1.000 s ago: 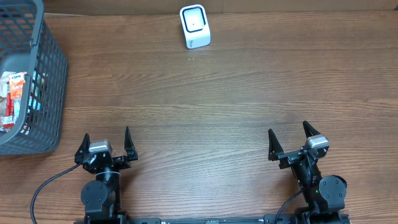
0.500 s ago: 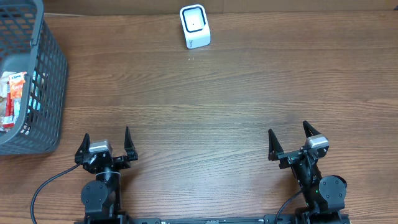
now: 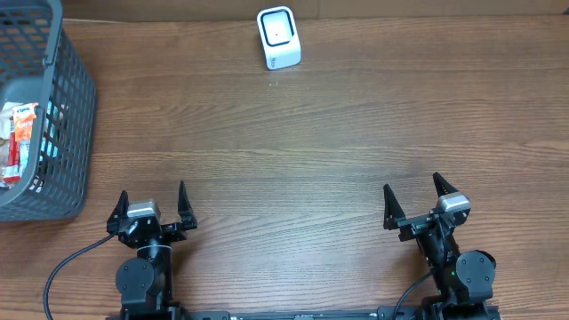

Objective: Scan the item barcode

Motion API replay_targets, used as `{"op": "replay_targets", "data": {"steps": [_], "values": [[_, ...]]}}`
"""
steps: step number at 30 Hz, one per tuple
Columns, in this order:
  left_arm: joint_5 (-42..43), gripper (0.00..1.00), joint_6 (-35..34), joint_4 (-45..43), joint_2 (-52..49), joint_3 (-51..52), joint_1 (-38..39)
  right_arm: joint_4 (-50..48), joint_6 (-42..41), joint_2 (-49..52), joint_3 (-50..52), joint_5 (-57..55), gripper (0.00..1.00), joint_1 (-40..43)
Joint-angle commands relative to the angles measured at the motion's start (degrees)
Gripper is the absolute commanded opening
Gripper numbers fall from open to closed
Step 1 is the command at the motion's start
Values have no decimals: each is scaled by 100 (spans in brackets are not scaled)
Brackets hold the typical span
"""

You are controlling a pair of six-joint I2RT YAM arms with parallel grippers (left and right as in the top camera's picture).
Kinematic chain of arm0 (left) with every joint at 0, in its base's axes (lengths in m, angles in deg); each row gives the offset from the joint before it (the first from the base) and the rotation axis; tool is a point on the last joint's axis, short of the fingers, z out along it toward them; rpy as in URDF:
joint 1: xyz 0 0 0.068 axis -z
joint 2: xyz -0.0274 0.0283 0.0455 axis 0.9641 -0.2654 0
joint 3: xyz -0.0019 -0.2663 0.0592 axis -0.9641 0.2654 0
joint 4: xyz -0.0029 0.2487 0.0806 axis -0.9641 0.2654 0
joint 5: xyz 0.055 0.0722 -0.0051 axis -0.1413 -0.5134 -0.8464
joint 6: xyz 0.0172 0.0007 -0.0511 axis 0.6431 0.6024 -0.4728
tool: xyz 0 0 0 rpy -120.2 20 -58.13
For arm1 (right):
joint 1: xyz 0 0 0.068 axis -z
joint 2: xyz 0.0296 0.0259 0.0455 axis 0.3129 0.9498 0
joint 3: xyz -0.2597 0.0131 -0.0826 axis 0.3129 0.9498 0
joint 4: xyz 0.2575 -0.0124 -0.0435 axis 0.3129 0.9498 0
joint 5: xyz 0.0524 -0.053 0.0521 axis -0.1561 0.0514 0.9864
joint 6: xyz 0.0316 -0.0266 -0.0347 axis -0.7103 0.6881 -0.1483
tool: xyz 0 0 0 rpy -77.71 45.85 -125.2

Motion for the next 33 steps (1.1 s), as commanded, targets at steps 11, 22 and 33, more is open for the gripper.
{"op": "replay_targets", "data": {"steps": [11,22,33], "values": [[-111,100,125,-114,50,17,37,-17,-20,-57,61,-31,100,22],[649,100,-343,667,50,-772,37,-17,-20,-57,61,-31,100,22],[754,100,-391,1779,50,-3136,37,-17,-20,-57,61,-31,100,22]]}}
